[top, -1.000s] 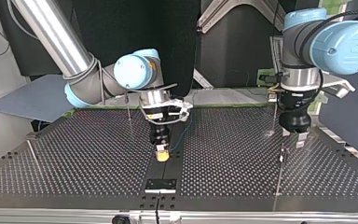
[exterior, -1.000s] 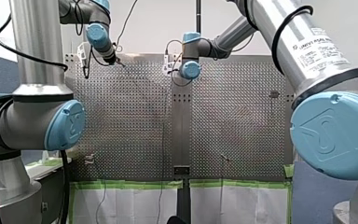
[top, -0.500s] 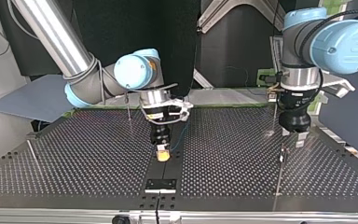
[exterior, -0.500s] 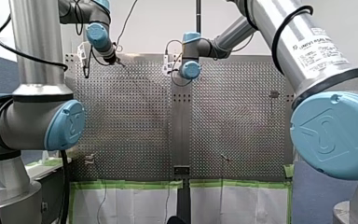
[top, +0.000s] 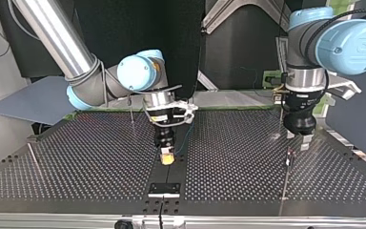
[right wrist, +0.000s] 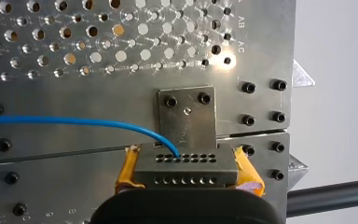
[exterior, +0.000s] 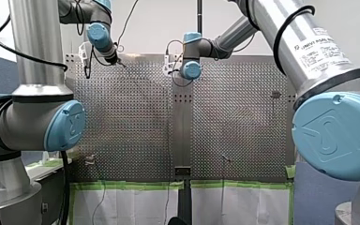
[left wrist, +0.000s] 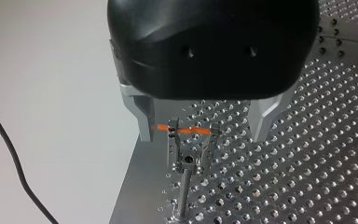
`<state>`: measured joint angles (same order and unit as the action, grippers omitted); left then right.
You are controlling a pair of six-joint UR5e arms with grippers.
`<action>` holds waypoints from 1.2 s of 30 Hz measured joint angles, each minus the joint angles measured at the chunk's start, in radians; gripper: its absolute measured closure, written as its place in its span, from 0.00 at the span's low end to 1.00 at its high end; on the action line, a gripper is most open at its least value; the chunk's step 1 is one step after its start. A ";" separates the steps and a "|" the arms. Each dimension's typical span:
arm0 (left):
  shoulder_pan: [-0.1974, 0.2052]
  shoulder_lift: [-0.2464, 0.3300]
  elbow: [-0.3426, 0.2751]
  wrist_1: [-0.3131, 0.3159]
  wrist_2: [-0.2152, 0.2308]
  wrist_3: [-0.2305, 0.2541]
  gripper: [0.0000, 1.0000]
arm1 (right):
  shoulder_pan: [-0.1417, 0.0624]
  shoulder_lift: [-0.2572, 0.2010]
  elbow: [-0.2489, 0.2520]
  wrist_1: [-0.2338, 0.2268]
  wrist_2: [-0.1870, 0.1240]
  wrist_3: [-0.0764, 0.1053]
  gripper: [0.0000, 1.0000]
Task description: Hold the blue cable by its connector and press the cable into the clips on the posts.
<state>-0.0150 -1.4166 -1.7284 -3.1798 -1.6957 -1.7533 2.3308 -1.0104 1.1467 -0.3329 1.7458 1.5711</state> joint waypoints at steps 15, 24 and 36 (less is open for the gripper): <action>-0.010 0.003 0.000 -0.003 -0.003 0.000 0.00 | 0.005 0.000 0.000 0.001 -0.001 -0.001 1.00; -0.012 0.003 0.000 -0.002 -0.005 0.000 0.00 | 0.005 0.000 0.000 0.001 -0.002 -0.002 1.00; -0.025 0.006 0.000 -0.026 -0.002 -0.004 0.00 | 0.005 0.000 0.000 0.002 -0.015 0.001 1.00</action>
<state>-0.0403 -1.4103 -1.7286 -3.2062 -1.6980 -1.7574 2.3357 -1.0104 1.1468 -0.3314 1.7311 1.5724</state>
